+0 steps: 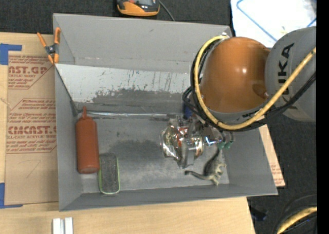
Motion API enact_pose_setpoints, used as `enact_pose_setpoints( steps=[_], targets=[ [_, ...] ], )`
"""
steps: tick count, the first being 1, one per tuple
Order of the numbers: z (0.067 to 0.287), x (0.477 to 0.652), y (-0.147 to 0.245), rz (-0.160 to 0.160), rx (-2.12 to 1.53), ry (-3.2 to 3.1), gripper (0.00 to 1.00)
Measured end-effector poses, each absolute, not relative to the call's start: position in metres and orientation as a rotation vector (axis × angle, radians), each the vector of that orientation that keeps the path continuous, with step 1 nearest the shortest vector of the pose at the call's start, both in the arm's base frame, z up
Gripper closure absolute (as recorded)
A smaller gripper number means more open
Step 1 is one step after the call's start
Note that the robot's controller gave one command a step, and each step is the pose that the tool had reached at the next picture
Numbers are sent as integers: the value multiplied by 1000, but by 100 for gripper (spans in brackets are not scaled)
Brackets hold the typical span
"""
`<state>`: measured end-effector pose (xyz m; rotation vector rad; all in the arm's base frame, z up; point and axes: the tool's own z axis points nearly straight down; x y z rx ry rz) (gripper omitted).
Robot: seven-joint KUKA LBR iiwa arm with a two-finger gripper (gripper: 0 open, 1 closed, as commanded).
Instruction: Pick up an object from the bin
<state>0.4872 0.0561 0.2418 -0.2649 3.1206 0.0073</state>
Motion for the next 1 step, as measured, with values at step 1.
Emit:
enact_pose_setpoints(
  steps=[1],
  targets=[
    [261, 493, 64, 7, -365, 3101, 100]
  ],
)
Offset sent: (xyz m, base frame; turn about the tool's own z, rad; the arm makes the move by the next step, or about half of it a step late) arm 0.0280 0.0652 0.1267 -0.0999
